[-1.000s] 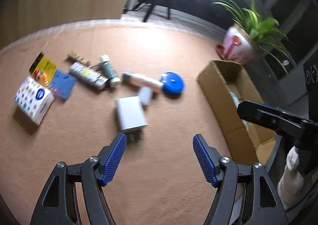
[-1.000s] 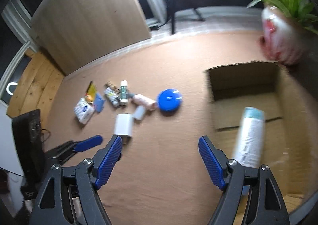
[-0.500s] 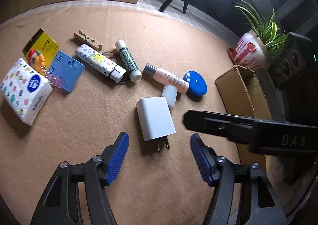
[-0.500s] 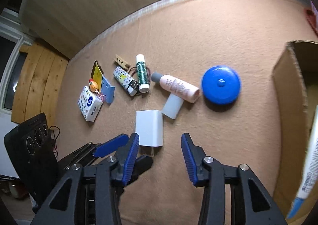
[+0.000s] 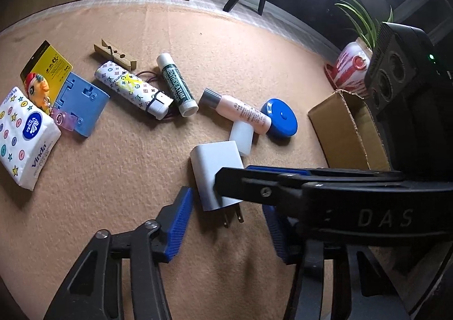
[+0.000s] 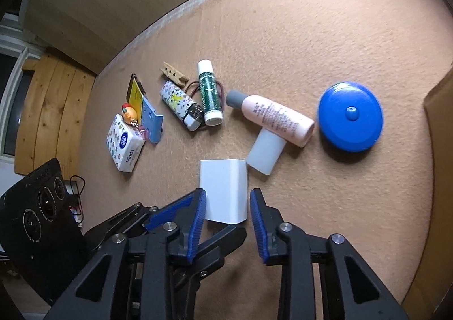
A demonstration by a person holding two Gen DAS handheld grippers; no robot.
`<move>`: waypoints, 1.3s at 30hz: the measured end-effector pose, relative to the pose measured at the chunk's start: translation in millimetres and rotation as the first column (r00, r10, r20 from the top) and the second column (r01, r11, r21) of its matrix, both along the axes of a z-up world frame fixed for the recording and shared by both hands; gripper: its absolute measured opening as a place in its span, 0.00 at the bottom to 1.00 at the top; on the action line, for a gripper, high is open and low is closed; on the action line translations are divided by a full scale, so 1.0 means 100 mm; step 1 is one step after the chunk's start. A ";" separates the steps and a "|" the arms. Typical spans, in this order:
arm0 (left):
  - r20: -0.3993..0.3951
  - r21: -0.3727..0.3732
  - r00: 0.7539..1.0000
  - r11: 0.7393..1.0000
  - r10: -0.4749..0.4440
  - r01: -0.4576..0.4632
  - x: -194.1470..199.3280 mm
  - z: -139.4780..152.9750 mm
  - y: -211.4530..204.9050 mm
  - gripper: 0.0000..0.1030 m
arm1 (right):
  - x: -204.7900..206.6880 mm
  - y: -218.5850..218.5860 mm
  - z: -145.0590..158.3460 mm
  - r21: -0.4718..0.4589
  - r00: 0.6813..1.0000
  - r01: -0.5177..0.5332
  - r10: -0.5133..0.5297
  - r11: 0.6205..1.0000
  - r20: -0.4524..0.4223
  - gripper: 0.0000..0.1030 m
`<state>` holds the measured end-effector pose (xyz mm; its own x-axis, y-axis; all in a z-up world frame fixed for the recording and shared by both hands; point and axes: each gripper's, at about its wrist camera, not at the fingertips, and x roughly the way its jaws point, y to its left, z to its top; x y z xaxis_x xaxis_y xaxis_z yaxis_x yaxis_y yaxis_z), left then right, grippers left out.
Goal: Organize objects
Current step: 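Grasp the white USB charger with the right tool, then carry the charger in the right tool and release it into the box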
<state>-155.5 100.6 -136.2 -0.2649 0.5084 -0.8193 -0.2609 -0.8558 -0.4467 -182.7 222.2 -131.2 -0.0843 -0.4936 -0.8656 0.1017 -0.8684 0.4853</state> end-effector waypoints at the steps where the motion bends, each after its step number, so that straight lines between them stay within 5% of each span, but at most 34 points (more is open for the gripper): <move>1: 0.001 0.000 1.000 1.000 -0.002 0.002 0.00 0.00 0.01 0.46 | 0.00 -0.01 0.00 -0.002 1.000 -0.001 0.001 1.000 0.000 0.28; 18: -0.040 -0.029 0.999 0.999 -0.020 0.019 0.32 0.08 0.06 0.42 | 0.36 0.09 0.12 0.006 0.998 0.016 -0.016 1.000 -0.059 0.25; 26: -0.106 -0.028 0.993 0.999 -0.046 0.043 0.50 0.37 0.21 0.42 | 0.54 0.26 0.42 0.002 0.989 0.039 -0.039 0.999 -0.139 0.25; 39: -0.183 -0.005 0.967 0.983 -0.179 0.181 0.70 0.80 0.97 0.42 | 0.88 0.95 0.87 0.021 0.956 0.176 -0.166 0.984 -0.243 0.25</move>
<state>-85.1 197.4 -55.8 -0.3121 0.5702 -0.7599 -0.4878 -0.7826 -0.3869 -94.9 317.5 -44.1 -0.3717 -0.4173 -0.8293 0.0584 -0.9020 0.4278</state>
